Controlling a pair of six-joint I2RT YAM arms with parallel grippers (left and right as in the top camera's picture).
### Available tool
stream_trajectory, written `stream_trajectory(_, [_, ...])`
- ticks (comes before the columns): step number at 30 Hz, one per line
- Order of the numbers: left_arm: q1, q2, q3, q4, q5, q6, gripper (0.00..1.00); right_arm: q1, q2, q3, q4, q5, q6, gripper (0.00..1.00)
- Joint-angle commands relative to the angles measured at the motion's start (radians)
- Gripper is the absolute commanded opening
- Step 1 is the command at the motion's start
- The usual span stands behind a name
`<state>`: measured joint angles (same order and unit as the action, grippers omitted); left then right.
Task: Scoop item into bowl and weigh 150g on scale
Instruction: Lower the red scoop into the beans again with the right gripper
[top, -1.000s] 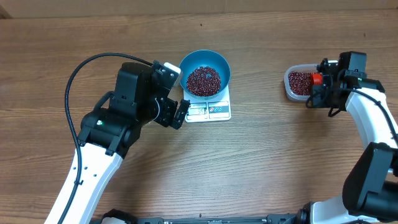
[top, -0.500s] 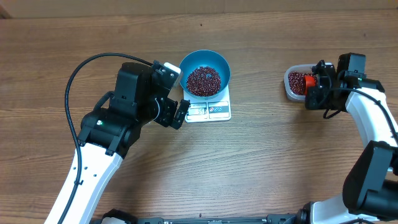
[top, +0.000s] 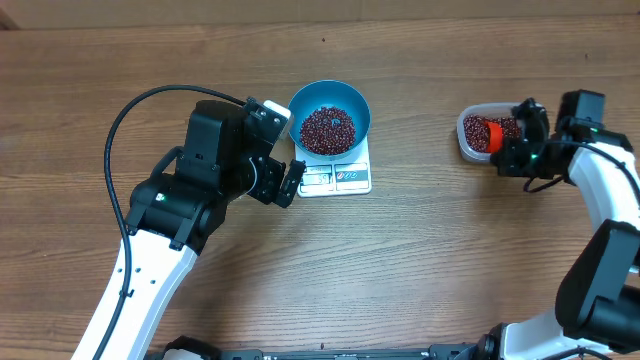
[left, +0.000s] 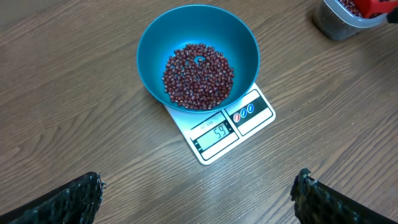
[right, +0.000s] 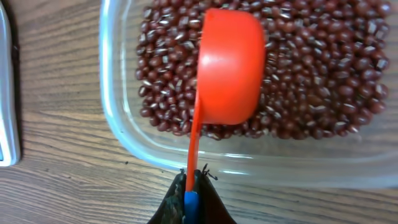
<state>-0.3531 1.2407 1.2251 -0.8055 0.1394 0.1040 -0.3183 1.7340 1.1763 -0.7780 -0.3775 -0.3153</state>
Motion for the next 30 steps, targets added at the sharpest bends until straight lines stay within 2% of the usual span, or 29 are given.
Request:
stream_trajectory(1, [-0.003,-0.017,0.002,0.0,0.015,-0.006,1.0,-0.036,0.022,0.001,-0.003,-0.075,-0.006,0.04])
stream_trajectory(6, [-0.003,-0.017,0.002,0.0,0.015,-0.006,1.0,-0.05,0.068,0.001,-0.014,-0.176,-0.006,0.04])
stream_trajectory(24, [-0.003,-0.017,0.002,0.0,0.014,-0.006,1.0,-0.056,0.077,0.001,-0.012,-0.261,0.006,0.04])
stream_trajectory(30, [-0.003,-0.017,0.002,0.0,0.015,-0.006,1.0,-0.103,0.077,0.001,0.01,-0.369,0.005,0.04])
